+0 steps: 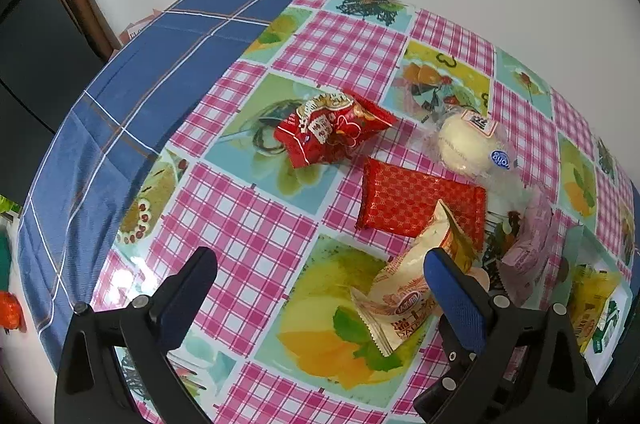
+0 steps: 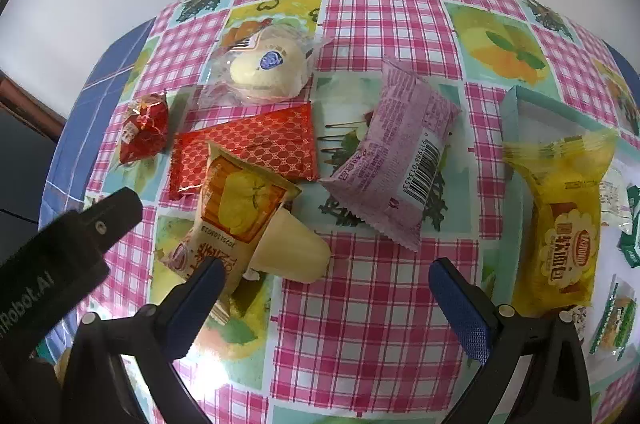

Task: Organize snacks
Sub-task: 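Grasp the yellow pudding cup with the right tool while the left tool grasps the cream bread packet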

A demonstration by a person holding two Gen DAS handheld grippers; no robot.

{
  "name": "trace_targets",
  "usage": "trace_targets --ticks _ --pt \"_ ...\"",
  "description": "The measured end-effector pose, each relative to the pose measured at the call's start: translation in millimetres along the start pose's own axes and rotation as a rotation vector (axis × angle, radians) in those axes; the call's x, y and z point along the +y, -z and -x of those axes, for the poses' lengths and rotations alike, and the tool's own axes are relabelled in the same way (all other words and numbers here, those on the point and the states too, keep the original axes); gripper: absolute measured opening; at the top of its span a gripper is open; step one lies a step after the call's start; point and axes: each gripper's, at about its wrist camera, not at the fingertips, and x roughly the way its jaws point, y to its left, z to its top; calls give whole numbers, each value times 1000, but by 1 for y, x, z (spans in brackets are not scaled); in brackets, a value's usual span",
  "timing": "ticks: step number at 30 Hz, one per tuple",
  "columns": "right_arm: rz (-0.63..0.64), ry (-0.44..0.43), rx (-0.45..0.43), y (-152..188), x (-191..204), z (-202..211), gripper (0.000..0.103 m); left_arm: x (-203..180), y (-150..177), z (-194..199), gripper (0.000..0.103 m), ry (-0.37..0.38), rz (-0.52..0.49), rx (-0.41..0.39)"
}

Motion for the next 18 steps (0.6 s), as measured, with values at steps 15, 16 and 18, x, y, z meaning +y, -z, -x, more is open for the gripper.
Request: trace_targets --ticks 15,16,18 --pt "-14 -16 18 2 -2 -14 90 -17 -3 -12 103 57 -40 38" --pt "-17 -19 19 2 -2 -14 90 -18 -3 -13 103 60 -41 41" --pt "-22 -20 21 2 -3 -16 87 -20 -3 -14 103 66 -44 46"
